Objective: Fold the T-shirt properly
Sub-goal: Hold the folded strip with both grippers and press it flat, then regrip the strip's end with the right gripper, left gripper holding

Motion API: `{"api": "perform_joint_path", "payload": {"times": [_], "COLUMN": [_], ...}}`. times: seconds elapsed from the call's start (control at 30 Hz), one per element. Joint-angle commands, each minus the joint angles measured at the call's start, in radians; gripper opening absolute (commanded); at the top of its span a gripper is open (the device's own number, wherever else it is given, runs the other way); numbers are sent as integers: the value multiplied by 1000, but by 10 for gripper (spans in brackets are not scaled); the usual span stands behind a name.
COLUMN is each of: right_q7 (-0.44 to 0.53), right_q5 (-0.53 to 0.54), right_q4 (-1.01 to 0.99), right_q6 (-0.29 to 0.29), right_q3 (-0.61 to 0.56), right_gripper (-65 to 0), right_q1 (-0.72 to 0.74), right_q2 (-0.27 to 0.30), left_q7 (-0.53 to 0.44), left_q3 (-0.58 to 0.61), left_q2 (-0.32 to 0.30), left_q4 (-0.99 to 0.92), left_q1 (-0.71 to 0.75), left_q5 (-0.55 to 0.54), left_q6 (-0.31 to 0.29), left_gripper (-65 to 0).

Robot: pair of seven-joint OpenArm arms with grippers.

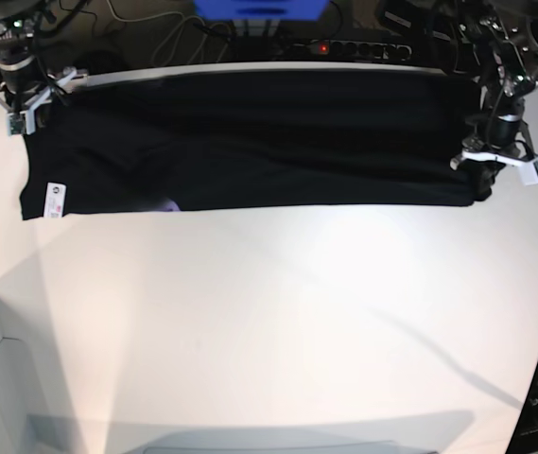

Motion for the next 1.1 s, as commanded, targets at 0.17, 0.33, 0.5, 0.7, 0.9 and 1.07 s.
{"api": "perform_joint_path", "payload": {"times": [0.17, 0.33, 0.5, 0.7, 0.9, 1.07], "right_q7": [22, 22, 22, 22, 22, 22], "right_q5": [5, 7, 8, 8, 10, 10], "right_q4": [20, 20, 20, 20, 20, 26], "right_q6": [7, 7, 7, 7, 7, 7], "right_q3": [8, 7, 7, 8, 45, 137], "right_gripper": [-650, -650, -650, -650, -650, -650], "right_q1": [-59, -77, -68, -8, 61, 118], "right_q2": [8, 8, 8, 8, -1, -35], "left_q7": [-19, -19, -20, -20, -22, -22], "left_q3": [-5, -11, -5, -5, -11, -8], "left_q2": [-10, 6, 10, 10, 9, 9], "left_q4": [13, 10, -50, -145, -153, -153], "left_q1": [49, 81, 95, 92, 89, 84], "left_q5": [-8, 1, -2, -7, 1, -1], "left_q6": [-3, -3, -3, -3, -3, -3], "left_gripper": [-650, -650, -650, -650, -650, -650]}}
